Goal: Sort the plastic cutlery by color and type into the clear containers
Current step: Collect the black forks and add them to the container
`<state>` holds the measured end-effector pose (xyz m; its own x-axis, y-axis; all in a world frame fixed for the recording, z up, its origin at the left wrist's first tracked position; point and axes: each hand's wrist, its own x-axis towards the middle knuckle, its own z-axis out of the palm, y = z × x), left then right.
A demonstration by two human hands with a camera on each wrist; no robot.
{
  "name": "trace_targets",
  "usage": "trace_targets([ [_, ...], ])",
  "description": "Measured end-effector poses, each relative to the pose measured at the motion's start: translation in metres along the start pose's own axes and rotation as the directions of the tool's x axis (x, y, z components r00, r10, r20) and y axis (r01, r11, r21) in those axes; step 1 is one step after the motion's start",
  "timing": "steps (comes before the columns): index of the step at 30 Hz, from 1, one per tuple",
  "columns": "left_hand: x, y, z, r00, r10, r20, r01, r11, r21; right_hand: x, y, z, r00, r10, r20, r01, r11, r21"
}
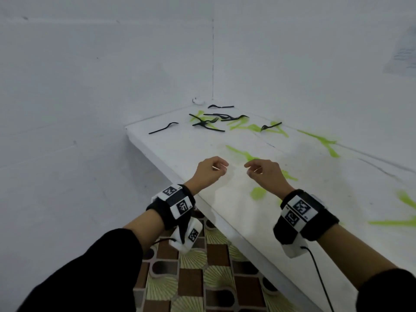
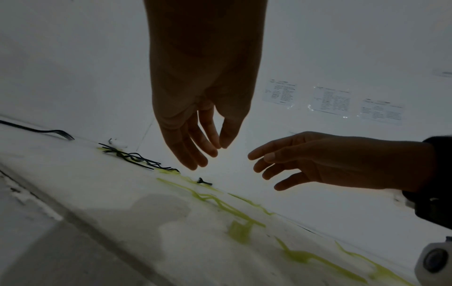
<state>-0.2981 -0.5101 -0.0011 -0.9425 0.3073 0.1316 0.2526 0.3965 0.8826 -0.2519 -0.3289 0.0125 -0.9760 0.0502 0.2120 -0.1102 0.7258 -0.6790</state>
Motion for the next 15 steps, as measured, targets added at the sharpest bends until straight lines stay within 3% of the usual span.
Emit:
trace_targets([
  [15,0.142,-0.068,-0.085,0.995,-0.063,-0.072,0.062,0.998,-0.009,0.185,-0.020,0.077,0.994,-0.047,0.099,0.048,0.999,-0.008],
])
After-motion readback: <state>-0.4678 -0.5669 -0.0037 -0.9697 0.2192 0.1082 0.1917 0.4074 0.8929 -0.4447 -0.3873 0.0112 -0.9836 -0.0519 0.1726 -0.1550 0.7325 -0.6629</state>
